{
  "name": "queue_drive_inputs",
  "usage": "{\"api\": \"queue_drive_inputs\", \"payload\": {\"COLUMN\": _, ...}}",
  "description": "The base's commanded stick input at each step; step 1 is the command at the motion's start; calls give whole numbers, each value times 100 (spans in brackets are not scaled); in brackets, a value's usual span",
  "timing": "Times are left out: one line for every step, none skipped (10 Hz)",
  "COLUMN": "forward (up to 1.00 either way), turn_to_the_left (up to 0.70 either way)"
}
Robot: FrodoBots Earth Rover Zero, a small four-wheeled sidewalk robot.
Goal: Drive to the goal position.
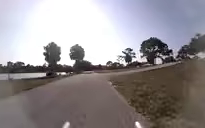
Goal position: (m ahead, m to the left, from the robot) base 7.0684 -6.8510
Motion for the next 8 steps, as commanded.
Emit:
{"api": "queue_drive_inputs", "payload": {"forward": 100, "turn_to_the_left": 1}}
{"api": "queue_drive_inputs", "payload": {"forward": 100, "turn_to_the_left": 23}}
{"api": "queue_drive_inputs", "payload": {"forward": 100, "turn_to_the_left": 40}}
{"api": "queue_drive_inputs", "payload": {"forward": 100, "turn_to_the_left": 39}}
{"api": "queue_drive_inputs", "payload": {"forward": 100, "turn_to_the_left": 25}}
{"api": "queue_drive_inputs", "payload": {"forward": 100, "turn_to_the_left": 0}}
{"api": "queue_drive_inputs", "payload": {"forward": 100, "turn_to_the_left": 0}}
{"api": "queue_drive_inputs", "payload": {"forward": 100, "turn_to_the_left": 0}}
